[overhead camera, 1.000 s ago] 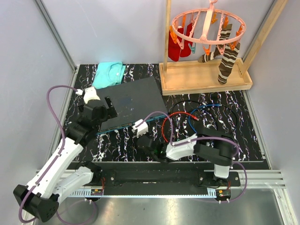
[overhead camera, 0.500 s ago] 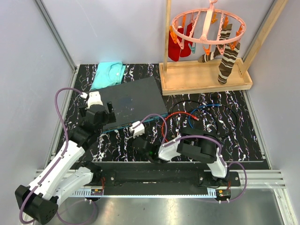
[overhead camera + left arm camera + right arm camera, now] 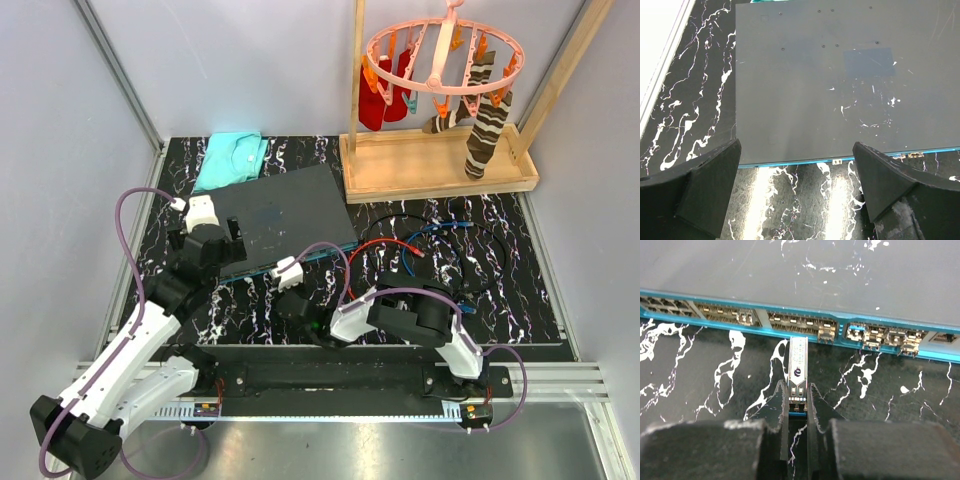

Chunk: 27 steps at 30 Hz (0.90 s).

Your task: Insert the plug into the switch port

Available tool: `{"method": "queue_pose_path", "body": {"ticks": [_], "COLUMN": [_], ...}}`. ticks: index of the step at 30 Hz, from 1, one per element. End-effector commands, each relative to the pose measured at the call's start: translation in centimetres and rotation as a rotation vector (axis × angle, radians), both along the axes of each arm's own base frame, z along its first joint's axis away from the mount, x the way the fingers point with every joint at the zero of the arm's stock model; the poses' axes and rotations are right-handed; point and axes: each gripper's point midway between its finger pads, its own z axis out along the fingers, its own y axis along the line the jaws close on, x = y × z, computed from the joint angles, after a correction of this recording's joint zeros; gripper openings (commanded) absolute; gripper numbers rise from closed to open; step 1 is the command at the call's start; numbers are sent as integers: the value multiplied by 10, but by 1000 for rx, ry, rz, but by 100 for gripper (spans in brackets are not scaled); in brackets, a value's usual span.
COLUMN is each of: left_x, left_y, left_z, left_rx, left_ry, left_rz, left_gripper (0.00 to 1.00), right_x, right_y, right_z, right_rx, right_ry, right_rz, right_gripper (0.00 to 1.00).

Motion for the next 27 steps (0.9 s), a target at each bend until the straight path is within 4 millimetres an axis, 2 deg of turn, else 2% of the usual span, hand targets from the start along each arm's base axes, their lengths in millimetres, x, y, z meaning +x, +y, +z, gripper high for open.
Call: {"method": "queue_pose_path", "body": {"ticks": [1, 14, 27], "left_x": [5, 4, 4], "left_y": [3, 1, 1], "left_z": [16, 18, 16], "left_rx": [-11, -10, -5], "left_ry": [-76, -80, -77], "left_rz": [29, 20, 23], "left_gripper": [99, 99, 99], "right_x": [10, 21, 23], "right_y": [14, 15, 4], "right_z": [24, 19, 4], "right_rx": [80, 62, 33], "right_ry": [-54, -38, 2], "right_rz": [-51, -84, -115], "right_gripper": [0, 0, 0]}}
